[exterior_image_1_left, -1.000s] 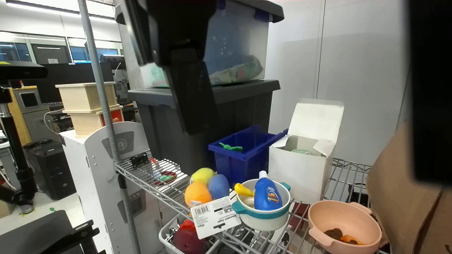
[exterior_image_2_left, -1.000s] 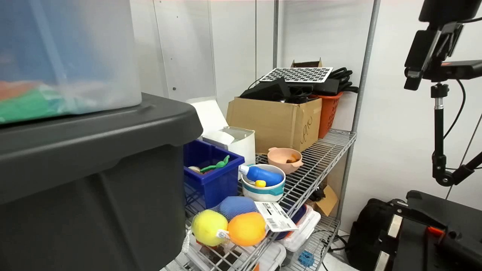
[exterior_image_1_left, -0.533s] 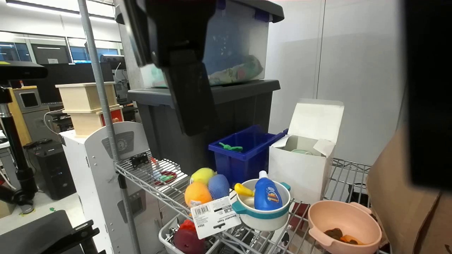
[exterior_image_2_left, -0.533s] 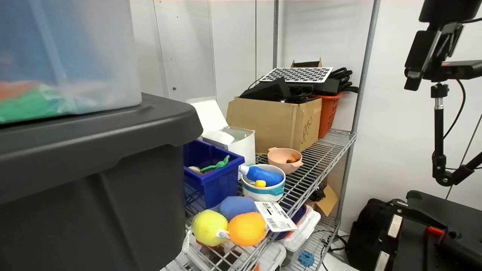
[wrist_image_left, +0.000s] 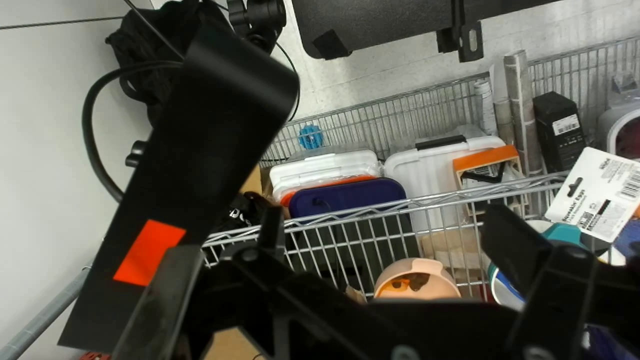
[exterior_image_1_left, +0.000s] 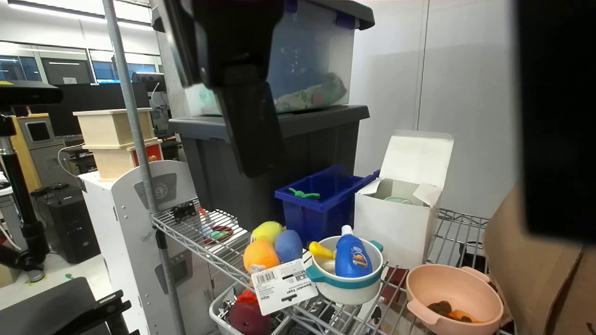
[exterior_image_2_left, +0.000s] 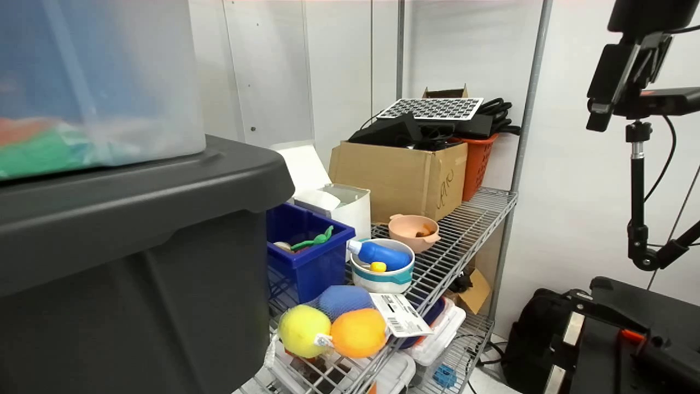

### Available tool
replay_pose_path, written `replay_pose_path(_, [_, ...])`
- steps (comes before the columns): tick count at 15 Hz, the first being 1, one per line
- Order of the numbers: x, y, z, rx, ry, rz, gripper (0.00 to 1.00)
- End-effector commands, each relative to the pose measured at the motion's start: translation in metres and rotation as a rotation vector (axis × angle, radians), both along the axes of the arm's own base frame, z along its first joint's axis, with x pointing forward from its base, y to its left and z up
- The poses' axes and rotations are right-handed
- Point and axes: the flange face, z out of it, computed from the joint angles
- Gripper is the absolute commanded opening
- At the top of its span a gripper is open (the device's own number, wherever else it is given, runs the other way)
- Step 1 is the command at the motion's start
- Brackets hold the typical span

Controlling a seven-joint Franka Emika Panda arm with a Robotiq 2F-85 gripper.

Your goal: Pick up the bottle and put it in the bowl

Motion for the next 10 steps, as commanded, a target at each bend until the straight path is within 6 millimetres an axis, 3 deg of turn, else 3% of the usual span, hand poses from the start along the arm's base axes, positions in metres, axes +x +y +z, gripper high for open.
replay_pose_path(1, [0.001, 0.008, 0.010, 0.011, -0.006, 0.016, 1.00])
replay_pose_path(7, [-0.008, 0.033, 0.031, 0.043, -0.019, 0.055, 1.00])
replay_pose_path(10, [-0.026, 0.060, 0.049, 0.089, -0.012, 0.098, 1.00])
